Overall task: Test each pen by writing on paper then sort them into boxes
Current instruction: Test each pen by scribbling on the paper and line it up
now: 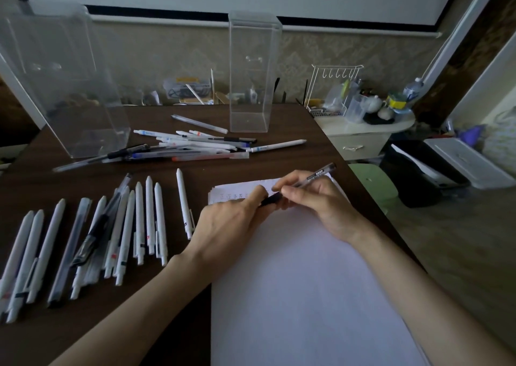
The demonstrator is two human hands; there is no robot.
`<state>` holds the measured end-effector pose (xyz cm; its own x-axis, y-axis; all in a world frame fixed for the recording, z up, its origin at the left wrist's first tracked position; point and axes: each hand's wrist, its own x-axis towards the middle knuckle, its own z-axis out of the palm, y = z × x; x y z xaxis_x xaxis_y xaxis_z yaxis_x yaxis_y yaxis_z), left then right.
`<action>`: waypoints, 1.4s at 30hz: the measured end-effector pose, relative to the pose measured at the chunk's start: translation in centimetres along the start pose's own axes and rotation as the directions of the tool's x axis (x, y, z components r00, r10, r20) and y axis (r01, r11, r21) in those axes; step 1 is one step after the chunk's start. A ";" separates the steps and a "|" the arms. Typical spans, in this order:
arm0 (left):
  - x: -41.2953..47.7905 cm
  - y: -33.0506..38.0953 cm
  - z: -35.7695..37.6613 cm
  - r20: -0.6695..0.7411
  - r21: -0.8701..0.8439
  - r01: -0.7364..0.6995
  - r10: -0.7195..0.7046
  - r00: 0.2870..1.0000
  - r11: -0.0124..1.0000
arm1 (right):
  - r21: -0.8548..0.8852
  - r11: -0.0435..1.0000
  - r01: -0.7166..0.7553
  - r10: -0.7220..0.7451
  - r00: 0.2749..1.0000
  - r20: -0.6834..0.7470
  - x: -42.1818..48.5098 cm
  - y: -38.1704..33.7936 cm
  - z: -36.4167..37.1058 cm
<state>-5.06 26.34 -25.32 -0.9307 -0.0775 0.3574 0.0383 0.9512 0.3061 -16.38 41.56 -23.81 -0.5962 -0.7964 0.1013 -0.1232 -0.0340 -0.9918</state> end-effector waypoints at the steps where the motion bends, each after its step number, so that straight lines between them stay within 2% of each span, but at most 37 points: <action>1: 0.1 0.2 0.0 0.016 0.015 0.041 -0.041 0.999 0.999 | 0.044 0.999 0.002 -0.001 1.000 -0.027 0.1 0.1 -0.1; 3: 0.3 0.4 -0.1 0.020 -0.005 0.098 -0.098 0.995 0.995 | 0.159 0.987 0.035 -0.012 0.989 -0.145 0.3 0.1 -0.7; 5: 0.2 0.4 -0.3 -0.011 -0.067 0.052 -0.053 0.999 0.996 | 0.186 0.981 0.050 0.013 0.947 -0.322 0.5 -0.2 -1.7; 7: 0.1 0.2 0.0 0.013 -0.028 -0.087 0.088 0.996 0.996 | 0.077 0.997 -0.003 0.039 0.884 -0.466 0.6 -0.1 -2.5; 9: 0.1 0.0 0.3 0.108 0.013 -0.198 0.195 0.975 0.980 | -0.065 0.996 -0.063 0.020 0.854 -0.519 0.7 0.2 -2.6; 11: 0.2 -0.1 0.4 0.204 0.005 -0.255 0.249 0.947 0.967 | -0.174 0.981 -0.090 -0.014 0.856 -0.517 0.8 0.5 -2.3; 14: 0.5 -0.1 0.4 0.259 0.011 -0.295 0.282 0.924 0.956 | -0.287 0.951 -0.114 -0.050 0.860 -0.508 1.2 0.7 -1.9; 18: 0.8 0.9 0.8 0.291 0.011 -0.246 0.233 0.928 0.969 | -0.423 0.895 -0.144 -0.103 0.855 -0.508 1.6 1.1 -1.7; 29: 0.6 1.5 1.0 0.269 0.027 -0.202 0.187 0.945 0.979 | -0.485 0.864 -0.136 -0.157 0.842 -0.516 2.1 2.1 -2.0; 42: 0.6 1.4 1.0 0.262 -0.010 -0.183 0.179 0.948 0.983 | -0.480 0.867 -0.131 -0.160 0.840 -0.518 1.9 2.2 -2.2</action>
<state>-5.90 27.97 -25.60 -0.9710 0.1751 0.1629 0.2117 0.9462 0.2448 -19.49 41.30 -25.61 -0.8925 -0.3507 0.2838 -0.4094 0.3650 -0.8362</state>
